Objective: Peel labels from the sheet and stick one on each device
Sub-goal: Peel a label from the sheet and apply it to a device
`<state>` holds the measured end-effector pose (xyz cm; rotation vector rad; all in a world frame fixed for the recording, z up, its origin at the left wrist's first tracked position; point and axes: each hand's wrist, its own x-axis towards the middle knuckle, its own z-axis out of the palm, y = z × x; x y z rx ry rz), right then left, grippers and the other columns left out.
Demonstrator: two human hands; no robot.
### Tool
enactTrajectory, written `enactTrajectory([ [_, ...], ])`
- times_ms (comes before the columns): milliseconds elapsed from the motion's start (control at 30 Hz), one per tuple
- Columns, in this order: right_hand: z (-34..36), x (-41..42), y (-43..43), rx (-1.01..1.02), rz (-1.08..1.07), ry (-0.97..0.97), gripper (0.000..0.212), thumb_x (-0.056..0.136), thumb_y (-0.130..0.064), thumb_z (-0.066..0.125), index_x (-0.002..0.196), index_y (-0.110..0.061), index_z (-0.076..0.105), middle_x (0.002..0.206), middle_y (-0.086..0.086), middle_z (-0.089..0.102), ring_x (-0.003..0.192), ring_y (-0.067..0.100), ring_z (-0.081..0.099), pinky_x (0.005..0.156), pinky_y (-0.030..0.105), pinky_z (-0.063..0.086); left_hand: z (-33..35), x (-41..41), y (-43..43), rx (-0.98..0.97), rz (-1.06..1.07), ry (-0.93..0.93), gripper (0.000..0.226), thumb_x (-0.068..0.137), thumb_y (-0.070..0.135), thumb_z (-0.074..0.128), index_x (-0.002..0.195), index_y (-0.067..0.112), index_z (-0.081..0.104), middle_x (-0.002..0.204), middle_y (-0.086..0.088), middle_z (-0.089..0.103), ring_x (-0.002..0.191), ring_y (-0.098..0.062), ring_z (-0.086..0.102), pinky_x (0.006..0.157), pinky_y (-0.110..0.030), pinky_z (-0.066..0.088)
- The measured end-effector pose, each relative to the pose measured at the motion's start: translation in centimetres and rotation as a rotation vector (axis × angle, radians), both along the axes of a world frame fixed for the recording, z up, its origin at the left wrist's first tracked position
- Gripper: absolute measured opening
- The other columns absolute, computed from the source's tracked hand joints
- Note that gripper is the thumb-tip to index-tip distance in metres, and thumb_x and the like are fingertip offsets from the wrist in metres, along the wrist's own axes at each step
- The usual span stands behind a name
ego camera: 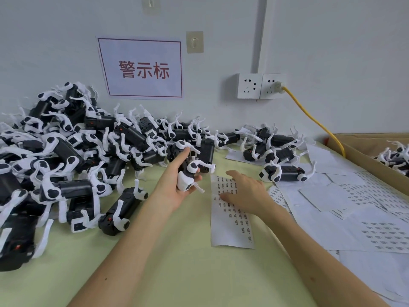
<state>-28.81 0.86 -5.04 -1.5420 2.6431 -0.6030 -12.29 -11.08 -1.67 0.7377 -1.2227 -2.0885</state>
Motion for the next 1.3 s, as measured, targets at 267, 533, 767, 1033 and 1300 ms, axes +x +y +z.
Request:
enactTrajectory([
  [267, 1.7, 1.6, 0.3, -0.506, 0.173, -0.304, 0.065, 0.085, 0.000, 0.069, 0.142, -0.029, 0.054, 0.133, -0.016, 0.046, 0.116, 0.002, 0.051, 0.088, 0.008, 0.041, 0.0, -0.2, 0.3, 0.006, -0.005, -0.048, 0.013, 0.089, 0.031, 0.070, 0.087, 0.019, 0.070, 0.077, 0.000, 0.070, 0.064, -0.018, 0.065, 0.052, -0.020, 0.049],
  [533, 2.5, 2.7, 1.0, -0.676, 0.199, -0.350, 0.055, 0.085, 0.003, 0.067, 0.131, -0.028, 0.063, 0.129, -0.011, 0.049, 0.099, -0.004, 0.050, 0.087, 0.012, 0.044, 0.6, -0.2, 1.0, -0.017, -0.099, 0.237, 0.018, 0.076, 0.027, 0.069, 0.086, 0.013, 0.074, 0.089, -0.006, 0.067, 0.077, -0.020, 0.065, 0.075, -0.033, 0.049],
  [767, 2.8, 2.4, 1.0, -0.769, 0.127, -0.366, 0.037, 0.094, -0.015, 0.069, 0.126, -0.031, 0.066, 0.126, -0.015, 0.051, 0.097, 0.003, 0.053, 0.097, 0.034, 0.051, 0.6, -0.1, 1.2, -0.088, -0.177, 0.292, 0.029, 0.081, 0.027, 0.066, 0.102, 0.010, 0.078, 0.092, -0.005, 0.070, 0.073, -0.016, 0.066, 0.064, -0.025, 0.054],
  [1033, 3.0, 2.5, 1.3, -0.849, 0.133, -0.235, 0.035, 0.085, -0.008, 0.076, 0.116, -0.024, 0.071, 0.123, -0.013, 0.054, 0.118, 0.000, 0.052, 0.098, 0.012, 0.038, 0.6, -0.3, 1.6, -0.061, -0.136, 0.237, 0.057, 0.080, 0.033, 0.070, 0.129, 0.003, 0.068, 0.133, -0.014, 0.066, 0.115, -0.027, 0.052, 0.088, -0.033, 0.044],
  [1300, 2.5, 3.0, 1.0, -0.810, 0.201, -0.237, 0.015, 0.089, -0.024, 0.078, 0.102, -0.026, 0.071, 0.109, -0.017, 0.065, 0.105, -0.004, 0.059, 0.083, 0.002, 0.036, 0.9, -0.1, 2.3, -0.107, -0.198, 0.269, 0.039, 0.085, 0.033, 0.061, 0.114, 0.012, 0.077, 0.108, -0.007, 0.073, 0.093, -0.019, 0.066, 0.074, -0.027, 0.050],
])
